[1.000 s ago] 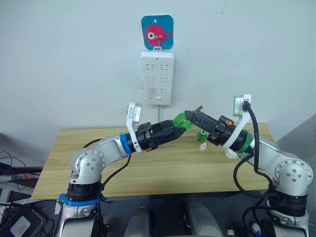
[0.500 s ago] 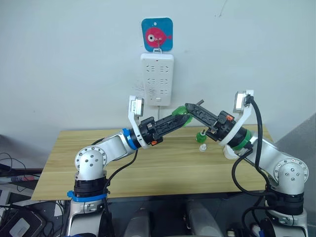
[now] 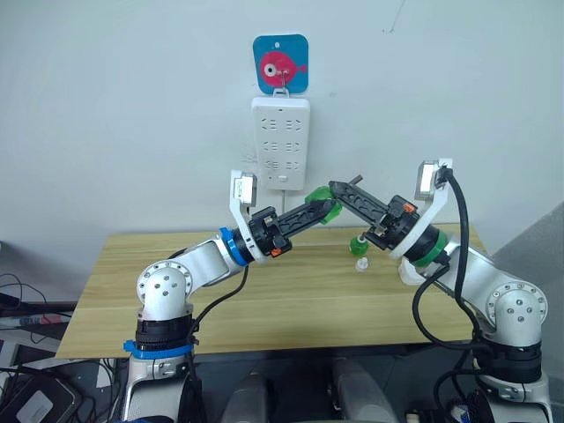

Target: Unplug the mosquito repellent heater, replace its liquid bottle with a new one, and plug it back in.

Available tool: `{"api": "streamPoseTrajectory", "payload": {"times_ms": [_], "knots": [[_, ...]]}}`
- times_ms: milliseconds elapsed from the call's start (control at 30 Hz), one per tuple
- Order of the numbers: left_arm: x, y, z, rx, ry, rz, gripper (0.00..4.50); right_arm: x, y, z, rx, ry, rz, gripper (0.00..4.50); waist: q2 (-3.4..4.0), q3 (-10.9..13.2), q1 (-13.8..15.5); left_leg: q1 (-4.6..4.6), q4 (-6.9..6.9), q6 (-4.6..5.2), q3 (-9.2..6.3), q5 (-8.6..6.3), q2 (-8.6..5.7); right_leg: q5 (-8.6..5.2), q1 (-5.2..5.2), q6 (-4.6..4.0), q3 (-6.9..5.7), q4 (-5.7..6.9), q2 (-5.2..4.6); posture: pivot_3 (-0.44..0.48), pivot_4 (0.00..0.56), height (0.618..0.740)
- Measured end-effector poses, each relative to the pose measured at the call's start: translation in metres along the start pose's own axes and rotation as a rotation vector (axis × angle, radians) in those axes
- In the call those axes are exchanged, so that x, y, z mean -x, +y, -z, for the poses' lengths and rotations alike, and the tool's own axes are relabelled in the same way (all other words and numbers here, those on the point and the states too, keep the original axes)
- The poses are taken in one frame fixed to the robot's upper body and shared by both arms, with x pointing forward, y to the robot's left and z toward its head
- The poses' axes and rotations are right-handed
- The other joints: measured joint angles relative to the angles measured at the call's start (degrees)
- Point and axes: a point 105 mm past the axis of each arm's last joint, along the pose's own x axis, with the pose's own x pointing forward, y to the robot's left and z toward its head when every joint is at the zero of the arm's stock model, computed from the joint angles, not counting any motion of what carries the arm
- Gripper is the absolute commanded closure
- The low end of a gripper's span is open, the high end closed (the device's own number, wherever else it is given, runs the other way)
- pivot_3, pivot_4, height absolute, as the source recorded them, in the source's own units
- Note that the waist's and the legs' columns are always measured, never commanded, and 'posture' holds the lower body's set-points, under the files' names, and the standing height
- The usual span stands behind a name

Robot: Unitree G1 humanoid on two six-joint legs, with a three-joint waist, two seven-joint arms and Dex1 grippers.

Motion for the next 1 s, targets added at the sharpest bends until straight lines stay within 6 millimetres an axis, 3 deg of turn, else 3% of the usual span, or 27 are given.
{"api": "streamPoseTrajectory", "payload": {"times_ms": [200, 233, 367, 500, 700, 833, 1000], "knots": [[-0.002, 0.001, 0.001, 0.009, -0.010, -0.001, 2.06, 0.001, -0.001, 0.000, -0.016, -0.003, 0.010, 3.69, 0.00, 0.00, -0.01, 0.00, 0.00, 0.00, 0.01, 0.00, 0.01, 0.00, 0.00, 0.00, 0.00, 0.00, 0.01, -0.147, 0.113, 0.733], [-0.001, 0.001, 0.001, 0.011, -0.011, -0.002, 2.06, 0.001, -0.001, 0.001, -0.024, -0.005, 0.012, 2.96, 0.00, 0.00, -0.01, 0.00, -0.01, 0.00, 0.01, 0.00, 0.00, 0.00, 0.00, 0.00, 0.01, 0.00, 0.01, -0.147, 0.113, 0.733], [-0.001, 0.001, 0.000, 0.010, -0.026, -0.002, 2.06, 0.005, -0.005, 0.003, -0.030, 0.000, 0.043, 1.55, 0.00, 0.00, 0.01, -0.01, 0.00, 0.00, 0.03, 0.00, 0.00, 0.00, 0.00, 0.00, 0.02, -0.02, 0.01, -0.144, 0.129, 0.733], [0.009, 0.005, 0.002, 0.006, -0.010, -0.041, 2.06, 0.025, -0.022, 0.004, 0.055, 0.044, 0.167, 0.12, 0.00, 0.00, 0.04, -0.01, -0.03, 0.01, 0.02, -0.01, -0.01, -0.02, 0.01, 0.02, 0.03, -0.07, 0.01, -0.144, 0.138, 0.733], [0.024, 0.002, 0.004, -0.023, 0.037, -0.051, 2.06, 0.080, -0.077, 0.004, 0.301, 0.218, 0.558, 0.00, 0.00, 0.01, 0.19, 0.00, -0.05, 0.02, 0.20, -0.01, -0.04, -0.08, 0.02, 0.10, 0.09, -0.14, 0.03, -0.155, 0.162, 0.733], [0.038, 0.020, 0.010, -0.073, 0.069, -0.159, 2.06, 0.114, -0.107, -0.005, 0.563, 0.407, 0.829, 0.00, -0.02, 0.04, 0.07, 0.08, -0.14, 0.01, 0.28, 0.00, -0.04, -0.23, 0.04, 0.25, 0.18, -0.24, 0.09, -0.164, 0.185, 0.733], [0.046, 0.034, 0.020, -0.151, 0.126, -0.220, 2.06, 0.126, -0.134, -0.005, 0.625, 0.629, 1.007, 0.00, -0.15, 0.24, -0.01, 0.13, -0.25, 0.01, 0.32, 0.00, 0.10, -0.29, 0.04, 0.13, 0.25, -0.28, 0.13, -0.164, 0.211, 0.733]]}}
